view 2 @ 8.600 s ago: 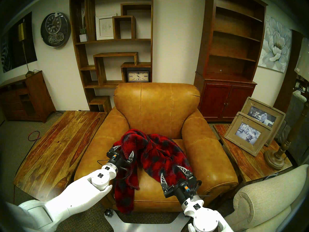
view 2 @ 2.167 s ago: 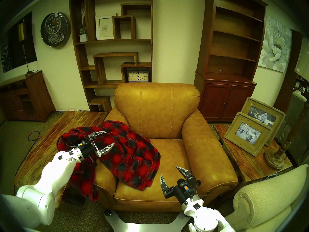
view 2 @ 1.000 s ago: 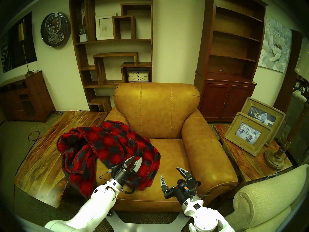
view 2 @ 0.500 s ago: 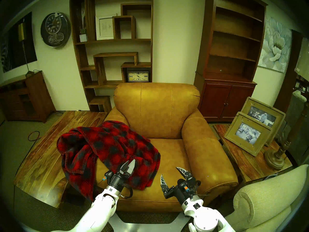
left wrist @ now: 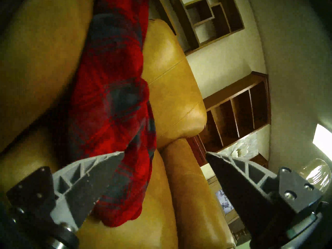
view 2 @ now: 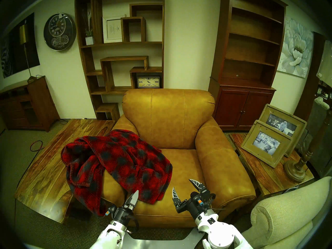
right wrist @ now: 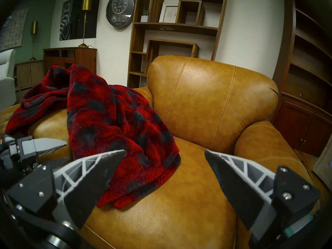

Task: Move the blanket from sofa and drape it over the sofa arm

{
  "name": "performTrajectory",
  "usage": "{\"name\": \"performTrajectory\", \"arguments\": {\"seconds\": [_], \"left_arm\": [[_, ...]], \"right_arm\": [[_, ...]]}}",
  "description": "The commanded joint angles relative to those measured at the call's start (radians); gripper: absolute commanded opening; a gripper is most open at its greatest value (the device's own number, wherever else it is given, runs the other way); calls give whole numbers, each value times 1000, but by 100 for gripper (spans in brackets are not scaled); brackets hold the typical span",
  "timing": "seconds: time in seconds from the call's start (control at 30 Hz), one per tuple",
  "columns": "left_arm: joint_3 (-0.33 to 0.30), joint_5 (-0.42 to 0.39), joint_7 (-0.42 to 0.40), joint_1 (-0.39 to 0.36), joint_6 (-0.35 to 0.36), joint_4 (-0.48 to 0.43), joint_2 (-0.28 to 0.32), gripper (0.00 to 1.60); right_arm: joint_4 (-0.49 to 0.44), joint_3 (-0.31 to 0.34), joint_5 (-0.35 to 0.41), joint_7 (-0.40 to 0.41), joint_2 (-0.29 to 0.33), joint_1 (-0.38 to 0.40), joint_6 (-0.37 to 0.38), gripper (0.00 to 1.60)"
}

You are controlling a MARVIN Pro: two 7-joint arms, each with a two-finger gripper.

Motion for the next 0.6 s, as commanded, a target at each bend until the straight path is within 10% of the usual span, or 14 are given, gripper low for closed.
{"name": "performTrajectory", "arguments": {"seconds": [0.0, 0.57], "left_arm": [[4, -57, 2, 72, 3, -78, -6, 160], [95, -185, 115, 135, 32, -313, 18, 160]], "right_arm": [[-20, -1, -1, -1, -2, 6, -6, 160], [-33, -1, -1, -4, 0, 2, -9, 160]]}}
